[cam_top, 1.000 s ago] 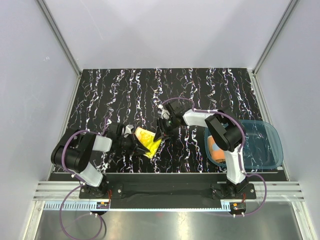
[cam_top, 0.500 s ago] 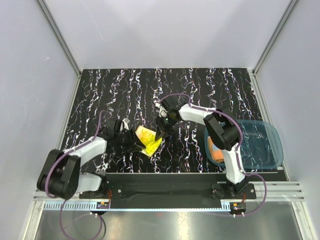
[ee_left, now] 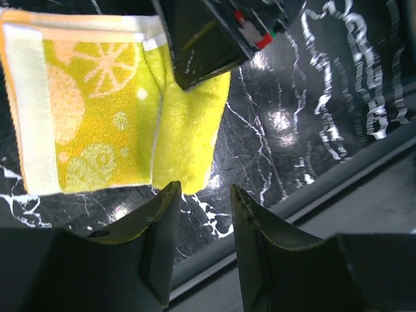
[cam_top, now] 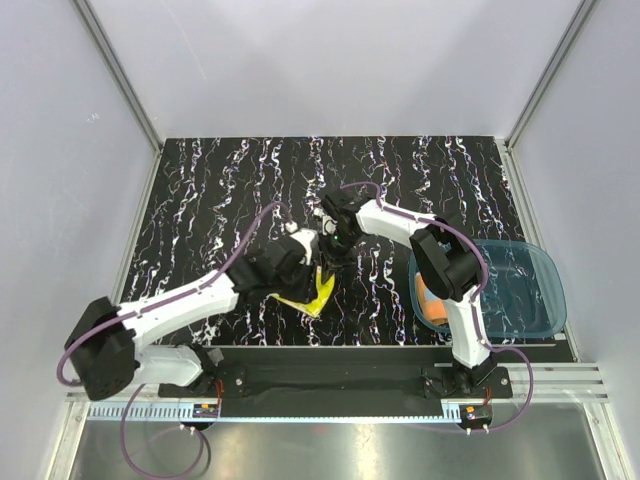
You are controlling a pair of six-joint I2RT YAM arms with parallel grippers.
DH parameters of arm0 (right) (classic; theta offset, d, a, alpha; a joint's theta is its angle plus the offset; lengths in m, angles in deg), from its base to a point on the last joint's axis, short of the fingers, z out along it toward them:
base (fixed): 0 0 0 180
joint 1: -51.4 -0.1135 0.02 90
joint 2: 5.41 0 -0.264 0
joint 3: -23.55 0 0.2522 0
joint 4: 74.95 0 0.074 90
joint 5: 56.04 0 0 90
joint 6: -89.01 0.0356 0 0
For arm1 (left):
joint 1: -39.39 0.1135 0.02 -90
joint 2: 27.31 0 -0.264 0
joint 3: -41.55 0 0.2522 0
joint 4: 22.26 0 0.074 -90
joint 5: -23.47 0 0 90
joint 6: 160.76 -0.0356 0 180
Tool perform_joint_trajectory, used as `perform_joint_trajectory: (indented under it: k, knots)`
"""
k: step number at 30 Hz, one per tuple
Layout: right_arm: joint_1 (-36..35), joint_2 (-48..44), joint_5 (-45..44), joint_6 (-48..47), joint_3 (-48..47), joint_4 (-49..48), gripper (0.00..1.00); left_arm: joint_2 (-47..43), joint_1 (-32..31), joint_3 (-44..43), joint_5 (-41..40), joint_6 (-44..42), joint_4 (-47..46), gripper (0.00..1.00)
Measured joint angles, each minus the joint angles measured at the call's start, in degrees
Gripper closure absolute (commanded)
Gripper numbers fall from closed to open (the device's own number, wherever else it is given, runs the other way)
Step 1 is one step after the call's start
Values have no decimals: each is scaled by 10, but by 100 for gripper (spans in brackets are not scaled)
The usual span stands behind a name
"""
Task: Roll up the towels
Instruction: Roll the towel
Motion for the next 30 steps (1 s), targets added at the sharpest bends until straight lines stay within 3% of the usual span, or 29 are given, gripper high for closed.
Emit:
perform_joint_trajectory:
  k: [13, 26, 30]
  knots:
    - [-2, 25, -5, -11, -35, 43, 84, 169, -100, -57, -108, -33, 6, 53]
    - [-2, 38, 1, -21, -53, 52, 81, 212, -128, -75, -202, -35, 25, 46]
    - [-3, 50, 8, -24, -68, 59, 75, 229, -135, -75, -212, -35, 24, 47]
